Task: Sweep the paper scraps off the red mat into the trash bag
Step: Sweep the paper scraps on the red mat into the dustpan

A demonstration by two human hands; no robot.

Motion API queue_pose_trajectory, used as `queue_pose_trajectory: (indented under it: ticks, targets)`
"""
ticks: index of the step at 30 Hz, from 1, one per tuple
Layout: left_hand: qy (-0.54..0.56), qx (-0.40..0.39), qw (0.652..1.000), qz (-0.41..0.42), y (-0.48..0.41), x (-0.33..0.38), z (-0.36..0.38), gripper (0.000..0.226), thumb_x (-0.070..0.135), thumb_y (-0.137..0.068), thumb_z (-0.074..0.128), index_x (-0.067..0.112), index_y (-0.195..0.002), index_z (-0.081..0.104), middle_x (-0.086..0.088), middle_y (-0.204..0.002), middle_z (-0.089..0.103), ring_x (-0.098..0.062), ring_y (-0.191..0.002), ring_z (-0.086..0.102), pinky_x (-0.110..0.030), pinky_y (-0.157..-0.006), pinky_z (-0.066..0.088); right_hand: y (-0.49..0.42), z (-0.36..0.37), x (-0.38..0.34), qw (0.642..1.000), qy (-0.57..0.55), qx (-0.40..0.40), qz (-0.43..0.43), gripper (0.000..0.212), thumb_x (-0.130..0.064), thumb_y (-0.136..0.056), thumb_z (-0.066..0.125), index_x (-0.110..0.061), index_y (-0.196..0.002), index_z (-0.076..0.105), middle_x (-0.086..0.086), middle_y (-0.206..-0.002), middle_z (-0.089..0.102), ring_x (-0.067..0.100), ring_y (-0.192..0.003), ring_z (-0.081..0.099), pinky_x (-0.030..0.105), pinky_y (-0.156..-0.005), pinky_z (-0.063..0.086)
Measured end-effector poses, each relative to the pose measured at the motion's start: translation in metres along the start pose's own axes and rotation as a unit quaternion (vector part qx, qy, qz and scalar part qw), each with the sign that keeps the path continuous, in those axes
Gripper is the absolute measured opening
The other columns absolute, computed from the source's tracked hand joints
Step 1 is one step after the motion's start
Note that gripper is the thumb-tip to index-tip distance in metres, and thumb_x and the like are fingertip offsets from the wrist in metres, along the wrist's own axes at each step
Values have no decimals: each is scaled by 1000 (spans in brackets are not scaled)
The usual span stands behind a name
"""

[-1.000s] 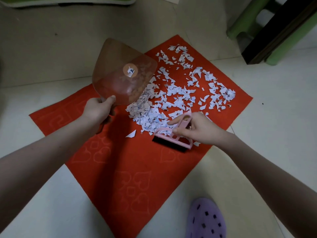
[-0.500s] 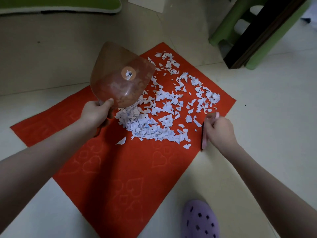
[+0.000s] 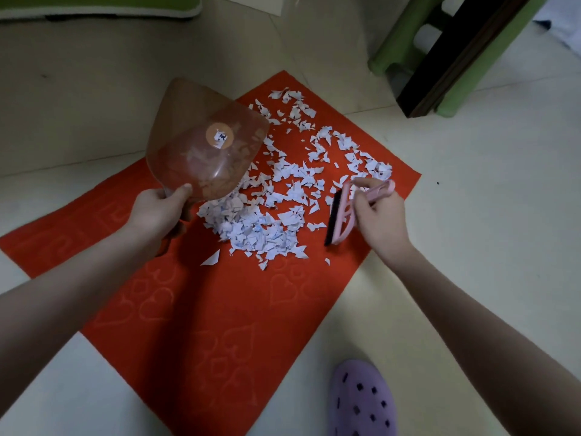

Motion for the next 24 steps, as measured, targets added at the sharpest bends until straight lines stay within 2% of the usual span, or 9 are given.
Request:
queue_pose_trajectory:
  ticks: [3, 6, 8, 10, 13, 15, 16, 20, 24]
  targets:
    - [0, 3, 1000, 3, -1, 2, 3, 34, 31, -96, 53, 10, -70, 55, -9, -63, 51, -4, -23, 40, -11, -31, 30, -9, -14, 16, 996, 85, 5, 35, 31, -17, -98, 42, -4, -119, 61, 5, -73, 59, 14, -58, 51, 21, -53, 34]
    - [6, -2, 1000, 2, 1, 3, 8, 32, 31, -96, 53, 10, -71, 57, -9, -63, 51, -5, -23, 39, -11, -31, 29, -2, -5, 21, 984, 158, -66, 40, 29, -15, -98, 41, 2, -107, 64, 16, -75, 65, 25, -65, 62, 15, -48, 35]
    - [3, -4, 1000, 1, 2, 4, 10, 32, 31, -96, 53, 11, -72, 57, -8, -63, 51, -4, -23, 39, -10, -31, 27, 10, 12, 16, 982, 154, -111, 22, 30, -17, -99, 39, -3, -113, 62, 11, -74, 69, 17, -67, 67, 9, -50, 40]
    - [0, -5, 1000, 0, 3, 4, 11, 32, 31, -96, 53, 11, -72, 57, -8, -63, 52, -4, -23, 39, -10, -30, 28, 18, 26, 6, 987, 102, -124, -8, 33, -19, -100, 38, -8, -125, 57, 6, -65, 67, 1, -57, 62, 6, -53, 43]
    - [2, -10, 1000, -1, 6, 5, 14, 32, 33, -96, 54, 10, -73, 57, -9, -64, 52, -4, -23, 40, -11, -31, 29, 9, 30, -4, 996, 5, -86, -26, 33, -18, -100, 40, -8, -124, 60, 7, -77, 69, 0, -56, 60, 11, -51, 42]
    - [6, -12, 1000, -5, 9, 6, 16, 33, 34, -96, 54, 11, -73, 56, -8, -64, 51, -3, -23, 40, -9, -30, 27, -2, 21, -5, 999, -18, -38, -19, 31, -15, -99, 42, -7, -119, 63, 6, -76, 66, -1, -51, 53, 9, -45, 33]
    - [5, -13, 1000, -6, 10, 7, 19, 33, 34, -96, 53, 10, -74, 56, -8, -64, 51, -3, -23, 39, -8, -30, 26, -6, 14, -3, 1000, -15, -16, -17, 30, -14, -98, 42, -6, -118, 64, 8, -75, 66, 5, -52, 52, 9, -44, 32]
    - [11, -19, 1000, -8, 11, 14, 30, 34, 33, -97, 52, 8, -75, 55, -9, -64, 51, -3, -23, 39, -8, -29, 27, -21, -10, 18, 998, 51, 29, 18, 28, -16, -99, 41, -4, -108, 64, 13, -70, 63, 18, -56, 56, 23, -54, 39]
    - [15, -37, 999, -12, 11, 21, 44, 35, 33, -98, 50, 9, -72, 54, -8, -67, 52, -16, -39, 45, -8, -29, 26, -27, -2, 37, 987, 149, -8, 62, 33, -18, -99, 38, -2, -75, 55, 8, -55, 52, 12, -46, 46, 26, -51, 33]
Point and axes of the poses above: each hand's wrist, its own y-axis away from the middle knuckle, its own z-axis out of the palm, x = y × z, the point moved 2 cm from there along -y, towards the middle knuckle
